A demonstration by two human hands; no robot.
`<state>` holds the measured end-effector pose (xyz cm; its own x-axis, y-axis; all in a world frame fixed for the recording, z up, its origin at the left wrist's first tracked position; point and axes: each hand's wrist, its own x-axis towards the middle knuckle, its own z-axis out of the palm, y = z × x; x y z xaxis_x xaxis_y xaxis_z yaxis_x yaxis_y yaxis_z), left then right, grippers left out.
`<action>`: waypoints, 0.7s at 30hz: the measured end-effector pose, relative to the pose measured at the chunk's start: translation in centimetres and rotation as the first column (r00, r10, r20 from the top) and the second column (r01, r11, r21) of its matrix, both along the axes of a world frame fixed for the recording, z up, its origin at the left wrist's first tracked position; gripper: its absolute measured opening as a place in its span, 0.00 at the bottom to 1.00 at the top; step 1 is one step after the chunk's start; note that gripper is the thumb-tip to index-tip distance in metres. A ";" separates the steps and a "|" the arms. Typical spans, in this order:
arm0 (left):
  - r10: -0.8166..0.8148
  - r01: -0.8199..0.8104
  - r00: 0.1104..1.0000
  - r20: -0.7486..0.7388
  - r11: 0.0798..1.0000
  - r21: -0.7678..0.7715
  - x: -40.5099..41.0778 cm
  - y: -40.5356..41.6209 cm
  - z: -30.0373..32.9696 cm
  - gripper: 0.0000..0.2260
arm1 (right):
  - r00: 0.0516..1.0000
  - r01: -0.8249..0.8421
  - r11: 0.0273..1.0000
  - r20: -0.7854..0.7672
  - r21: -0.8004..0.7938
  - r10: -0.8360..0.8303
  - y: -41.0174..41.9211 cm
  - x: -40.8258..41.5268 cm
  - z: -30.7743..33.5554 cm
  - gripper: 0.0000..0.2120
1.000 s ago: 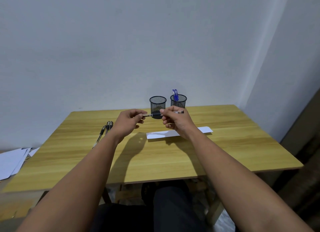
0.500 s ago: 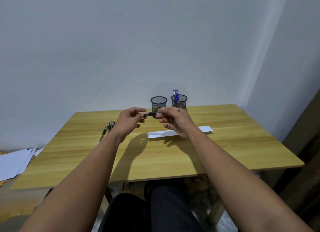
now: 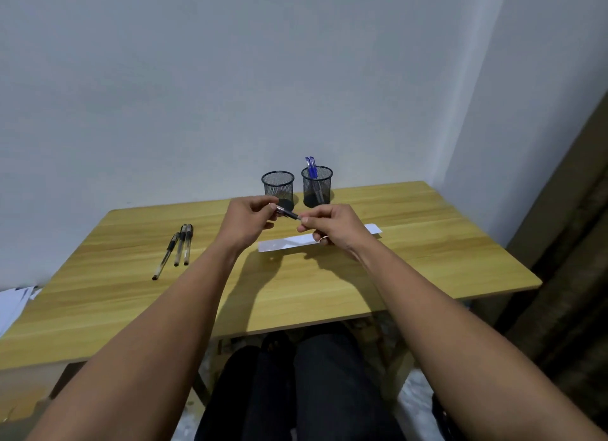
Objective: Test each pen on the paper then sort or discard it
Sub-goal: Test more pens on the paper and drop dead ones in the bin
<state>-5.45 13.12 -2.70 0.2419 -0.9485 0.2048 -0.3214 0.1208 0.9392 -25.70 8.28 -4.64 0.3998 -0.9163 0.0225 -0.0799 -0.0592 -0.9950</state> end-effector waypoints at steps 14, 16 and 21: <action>-0.356 0.365 0.880 0.316 0.930 0.030 -19.9 -6.0 -2.3 0.25 | 0.611 0.787 0.616 0.179 -0.034 -0.771 -1.8 -22.8 0.2 0.07; -0.394 0.412 0.824 0.408 0.910 0.047 -23.6 -6.5 -4.0 0.23 | 0.426 0.904 0.425 0.170 -0.044 -0.889 -0.8 -28.4 -2.5 0.07; -0.476 0.546 0.589 0.654 0.830 0.112 -30.8 -7.2 -7.4 0.25 | 0.113 0.990 0.110 -0.034 0.090 -0.993 4.4 -37.5 -12.7 0.05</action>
<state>-36.24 5.94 -10.08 -0.4976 -0.8429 0.2050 -0.6830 0.5264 0.5065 -63.21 12.71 -17.33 -0.8637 -0.4986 -0.0736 0.0174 0.1164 -0.9931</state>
